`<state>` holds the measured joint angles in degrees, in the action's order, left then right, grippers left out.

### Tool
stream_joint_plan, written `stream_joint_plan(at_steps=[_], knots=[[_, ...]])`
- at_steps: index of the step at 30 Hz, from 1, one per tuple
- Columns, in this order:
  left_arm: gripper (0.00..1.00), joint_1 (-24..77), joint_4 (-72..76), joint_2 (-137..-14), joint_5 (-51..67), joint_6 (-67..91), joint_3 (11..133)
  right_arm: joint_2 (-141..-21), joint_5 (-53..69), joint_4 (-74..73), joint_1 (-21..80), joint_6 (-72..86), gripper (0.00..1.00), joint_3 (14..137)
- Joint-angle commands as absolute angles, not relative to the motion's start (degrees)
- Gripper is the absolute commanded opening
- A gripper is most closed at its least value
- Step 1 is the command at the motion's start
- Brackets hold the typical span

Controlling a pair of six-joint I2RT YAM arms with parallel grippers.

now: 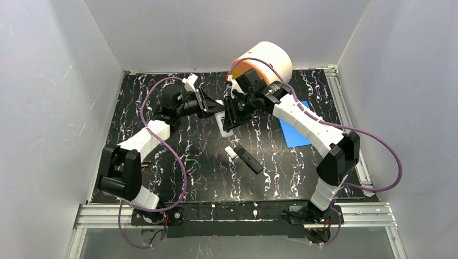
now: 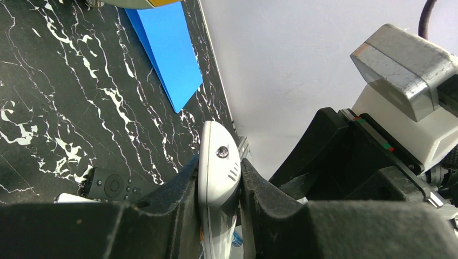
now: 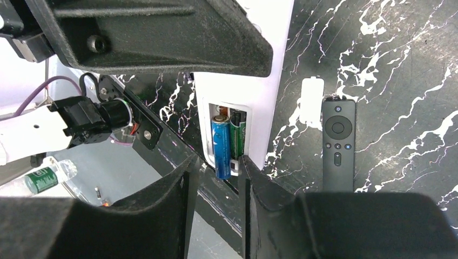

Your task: Load the batteries into the remote control

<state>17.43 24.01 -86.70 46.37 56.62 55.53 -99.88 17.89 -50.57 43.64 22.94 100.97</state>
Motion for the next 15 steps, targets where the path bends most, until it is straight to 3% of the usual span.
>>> stream_joint_plan(at_steps=[1,6,15], knots=[[0.0,17.75,25.57,-84.8,47.3,59.74,56.28,-98.19,16.44,-47.6,43.77,25.16,0.43,104.64],[0.0,17.67,25.62,-84.97,47.1,63.4,57.55,-95.14,15.31,-42.97,42.95,28.31,0.5,104.14],[0.0,17.27,25.86,-84.26,44.21,74.32,62.43,-75.98,11.82,-7.22,38.99,42.15,0.86,80.42]])
